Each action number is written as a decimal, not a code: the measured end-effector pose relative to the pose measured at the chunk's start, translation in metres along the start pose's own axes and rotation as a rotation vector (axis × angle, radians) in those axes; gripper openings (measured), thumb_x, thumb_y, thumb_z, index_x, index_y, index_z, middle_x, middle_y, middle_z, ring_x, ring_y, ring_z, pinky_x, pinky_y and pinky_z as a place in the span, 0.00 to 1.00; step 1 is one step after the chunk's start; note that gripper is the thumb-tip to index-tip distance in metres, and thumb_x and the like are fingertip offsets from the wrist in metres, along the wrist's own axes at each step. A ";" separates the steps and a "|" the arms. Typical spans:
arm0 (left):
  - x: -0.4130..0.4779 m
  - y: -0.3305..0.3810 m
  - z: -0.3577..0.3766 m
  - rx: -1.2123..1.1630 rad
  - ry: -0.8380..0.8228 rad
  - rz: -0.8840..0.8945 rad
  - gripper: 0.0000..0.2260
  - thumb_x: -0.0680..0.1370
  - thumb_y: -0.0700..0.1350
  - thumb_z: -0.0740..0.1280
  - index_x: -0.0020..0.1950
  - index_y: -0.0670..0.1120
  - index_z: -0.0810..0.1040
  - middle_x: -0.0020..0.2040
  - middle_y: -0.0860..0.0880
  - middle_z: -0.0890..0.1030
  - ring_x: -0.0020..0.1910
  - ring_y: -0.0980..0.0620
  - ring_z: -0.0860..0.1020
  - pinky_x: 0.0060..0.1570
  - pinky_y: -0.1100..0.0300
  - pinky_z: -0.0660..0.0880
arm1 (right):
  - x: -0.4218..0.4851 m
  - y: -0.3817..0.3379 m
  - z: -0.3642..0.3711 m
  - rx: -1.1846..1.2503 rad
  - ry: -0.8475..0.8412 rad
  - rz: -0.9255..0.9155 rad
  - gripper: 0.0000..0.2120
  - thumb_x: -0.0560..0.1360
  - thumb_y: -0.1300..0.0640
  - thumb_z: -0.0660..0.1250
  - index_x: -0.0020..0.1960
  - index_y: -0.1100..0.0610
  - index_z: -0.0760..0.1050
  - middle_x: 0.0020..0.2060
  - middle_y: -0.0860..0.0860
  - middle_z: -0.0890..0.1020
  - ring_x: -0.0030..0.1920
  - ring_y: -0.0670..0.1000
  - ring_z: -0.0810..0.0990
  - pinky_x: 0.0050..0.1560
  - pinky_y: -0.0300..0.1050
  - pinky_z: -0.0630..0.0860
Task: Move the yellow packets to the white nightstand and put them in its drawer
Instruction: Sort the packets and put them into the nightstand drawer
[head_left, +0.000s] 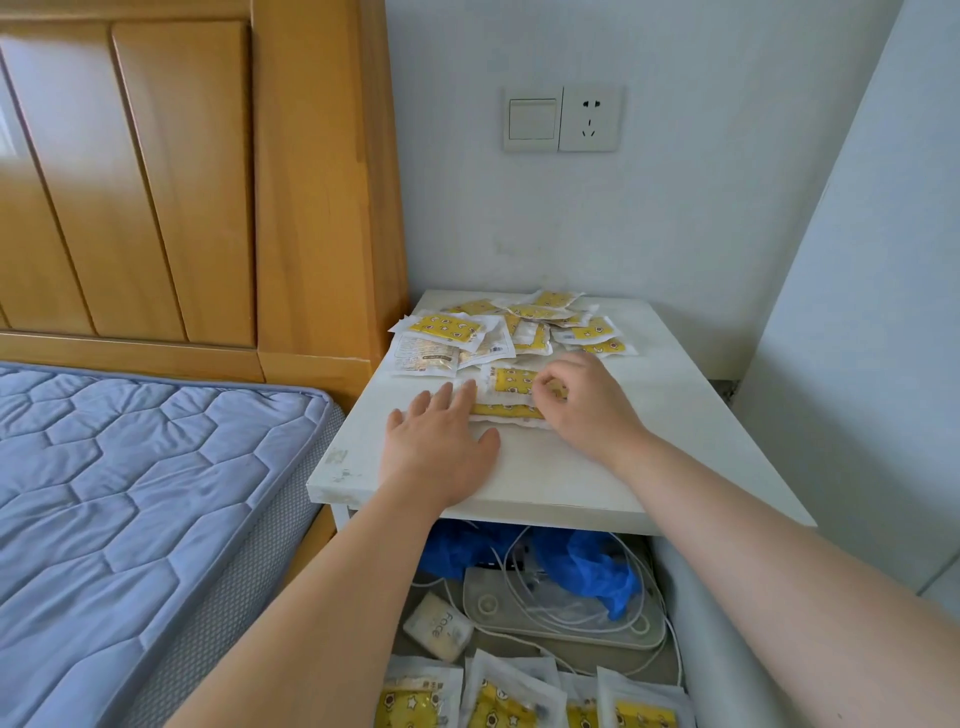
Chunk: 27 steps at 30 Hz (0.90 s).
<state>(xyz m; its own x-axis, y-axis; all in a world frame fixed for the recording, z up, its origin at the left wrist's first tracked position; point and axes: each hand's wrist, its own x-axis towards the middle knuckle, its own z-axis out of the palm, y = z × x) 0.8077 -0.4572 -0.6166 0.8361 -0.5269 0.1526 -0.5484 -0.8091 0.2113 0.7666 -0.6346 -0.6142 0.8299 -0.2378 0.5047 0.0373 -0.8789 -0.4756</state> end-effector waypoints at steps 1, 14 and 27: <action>0.000 0.000 0.000 0.005 -0.012 0.005 0.27 0.80 0.59 0.50 0.78 0.55 0.51 0.78 0.53 0.55 0.77 0.48 0.51 0.73 0.47 0.50 | 0.001 -0.001 0.001 -0.058 -0.065 0.011 0.13 0.77 0.51 0.62 0.55 0.57 0.78 0.55 0.51 0.78 0.61 0.52 0.71 0.64 0.46 0.67; -0.006 -0.002 -0.007 -0.200 0.053 0.064 0.24 0.80 0.51 0.55 0.76 0.57 0.58 0.75 0.53 0.62 0.73 0.49 0.60 0.70 0.52 0.57 | -0.005 -0.006 -0.008 0.329 -0.169 0.199 0.17 0.79 0.48 0.60 0.64 0.53 0.75 0.58 0.47 0.78 0.59 0.45 0.73 0.56 0.40 0.68; -0.006 -0.001 -0.008 -0.100 -0.012 0.098 0.25 0.78 0.63 0.55 0.75 0.61 0.59 0.76 0.58 0.60 0.75 0.54 0.55 0.73 0.51 0.51 | 0.050 0.059 -0.011 -0.478 -0.256 0.305 0.25 0.79 0.55 0.50 0.76 0.53 0.54 0.77 0.50 0.50 0.76 0.53 0.47 0.74 0.58 0.45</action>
<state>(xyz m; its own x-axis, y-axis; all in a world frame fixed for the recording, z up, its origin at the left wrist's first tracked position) 0.8030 -0.4516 -0.6103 0.7783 -0.6058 0.1654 -0.6253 -0.7238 0.2916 0.8043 -0.7025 -0.6094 0.8732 -0.4529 0.1798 -0.4268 -0.8889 -0.1664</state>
